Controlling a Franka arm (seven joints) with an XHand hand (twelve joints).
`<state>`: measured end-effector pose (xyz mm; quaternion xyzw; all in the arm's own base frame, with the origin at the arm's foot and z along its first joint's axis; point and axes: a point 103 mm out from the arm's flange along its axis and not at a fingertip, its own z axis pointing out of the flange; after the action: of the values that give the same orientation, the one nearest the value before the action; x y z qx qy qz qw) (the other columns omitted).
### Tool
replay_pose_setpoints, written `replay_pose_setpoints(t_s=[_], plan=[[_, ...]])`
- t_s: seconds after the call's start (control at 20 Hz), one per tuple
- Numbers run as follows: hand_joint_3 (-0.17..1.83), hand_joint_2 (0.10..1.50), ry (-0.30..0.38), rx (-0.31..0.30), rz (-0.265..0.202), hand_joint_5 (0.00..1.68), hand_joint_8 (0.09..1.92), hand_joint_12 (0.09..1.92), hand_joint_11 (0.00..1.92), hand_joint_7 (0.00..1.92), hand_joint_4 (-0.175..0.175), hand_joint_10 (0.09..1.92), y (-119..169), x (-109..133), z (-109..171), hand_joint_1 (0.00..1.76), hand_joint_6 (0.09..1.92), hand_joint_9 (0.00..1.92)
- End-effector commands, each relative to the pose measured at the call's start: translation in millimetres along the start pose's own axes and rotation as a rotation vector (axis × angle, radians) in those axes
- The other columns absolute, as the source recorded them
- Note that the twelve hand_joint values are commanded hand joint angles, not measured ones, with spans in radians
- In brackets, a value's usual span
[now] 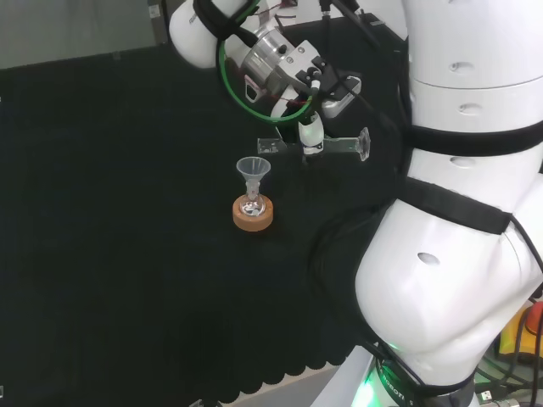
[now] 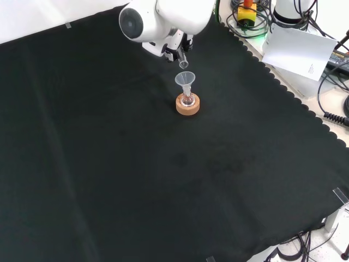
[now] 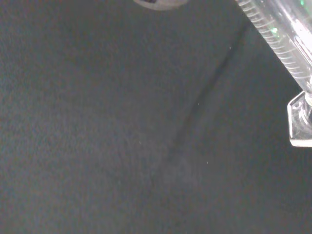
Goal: Pour the water from the graduated cylinder into the round-bottom flask.
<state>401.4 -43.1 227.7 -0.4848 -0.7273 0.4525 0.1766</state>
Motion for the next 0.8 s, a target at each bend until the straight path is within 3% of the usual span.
replay_pose_setpoints(t_s=[0.05,0.35,0.6,0.75,0.8], plan=[[0.00,1.09,0.097,-0.166,-0.063,1.03,0.92,0.69,1.34,1.05,-0.175,0.09,0.6,-11.0,9.1,1.27,0.93,1.50],[0.00,1.09,0.179,-0.347,-0.134,1.02,0.92,0.69,1.34,1.05,-0.175,0.09,1.6,-23.4,10.1,1.27,0.93,1.50],[0.00,1.09,0.217,-0.413,-0.179,1.02,0.92,0.69,1.34,1.05,-0.175,0.09,7.9,-30.8,6.5,1.27,0.93,1.50],[0.00,1.09,0.259,-0.460,-0.194,1.02,0.92,0.69,1.34,1.05,-0.175,0.09,13.8,-36.3,4.6,1.27,0.93,1.50],[0.00,1.09,0.302,-0.486,-0.211,1.02,0.92,0.69,1.34,1.05,-0.175,0.09,18.1,-39.5,2.8,1.27,0.93,1.50]])
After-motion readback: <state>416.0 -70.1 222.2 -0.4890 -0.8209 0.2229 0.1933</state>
